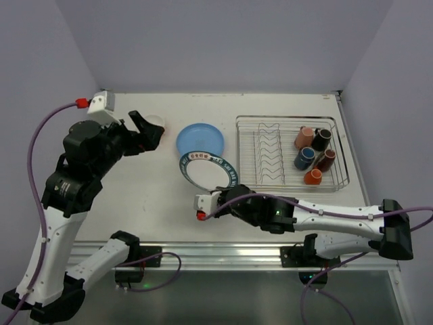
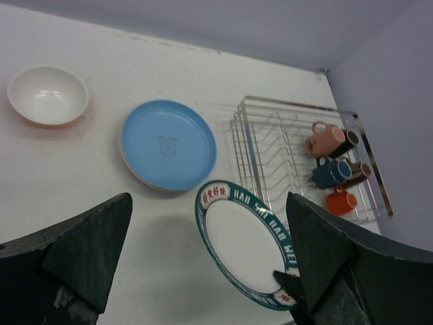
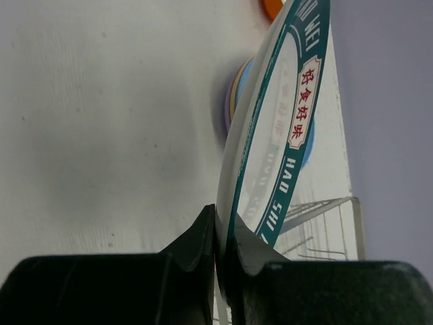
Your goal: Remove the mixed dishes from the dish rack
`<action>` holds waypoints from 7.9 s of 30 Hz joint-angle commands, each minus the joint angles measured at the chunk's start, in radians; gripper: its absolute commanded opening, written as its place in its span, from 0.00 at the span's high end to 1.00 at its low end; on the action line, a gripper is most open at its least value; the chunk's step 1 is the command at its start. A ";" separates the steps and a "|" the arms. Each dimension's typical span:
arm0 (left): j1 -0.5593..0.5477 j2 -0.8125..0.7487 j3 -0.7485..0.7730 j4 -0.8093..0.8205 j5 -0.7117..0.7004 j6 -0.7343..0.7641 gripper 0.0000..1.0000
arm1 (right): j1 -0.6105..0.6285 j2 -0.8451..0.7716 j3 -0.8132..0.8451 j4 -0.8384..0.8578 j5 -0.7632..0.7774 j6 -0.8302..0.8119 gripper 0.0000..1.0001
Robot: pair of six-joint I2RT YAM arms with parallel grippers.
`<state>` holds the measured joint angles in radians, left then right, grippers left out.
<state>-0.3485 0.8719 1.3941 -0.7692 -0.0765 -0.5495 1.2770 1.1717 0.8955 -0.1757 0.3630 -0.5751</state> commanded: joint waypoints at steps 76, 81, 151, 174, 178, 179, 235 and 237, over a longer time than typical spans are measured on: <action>0.135 0.547 -0.515 0.814 0.084 -0.503 1.00 | -0.869 -0.649 -0.105 -0.031 -0.366 1.117 0.01; 0.134 0.588 -0.518 0.828 0.087 -0.480 1.00 | -0.869 -0.676 -0.128 -0.021 -0.365 1.110 0.01; -0.058 0.929 -0.121 0.406 -0.097 -0.213 0.00 | -0.867 -0.655 -0.162 0.007 -0.444 1.100 0.01; -0.058 0.253 -0.291 0.090 -0.267 0.022 0.00 | -0.869 -0.382 -0.038 -0.229 -0.089 0.956 0.01; -0.058 0.178 -0.332 0.024 -0.261 0.109 0.00 | -0.893 -0.298 0.002 -0.303 -0.041 0.916 0.01; -0.058 0.159 -0.374 0.025 -0.266 0.114 0.00 | -0.909 -0.281 0.008 -0.324 -0.048 0.916 0.01; -0.135 -0.040 -0.547 0.096 -0.361 0.065 0.00 | -1.268 0.318 0.189 -0.278 -0.127 0.954 0.66; -0.136 -0.040 -0.547 0.096 -0.362 0.065 0.00 | -1.266 0.304 0.191 -0.280 -0.137 0.952 0.69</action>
<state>-0.4747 0.8341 0.8520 -0.6994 -0.4118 -0.4786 0.0128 1.5787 1.0649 -0.4965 0.2409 0.3832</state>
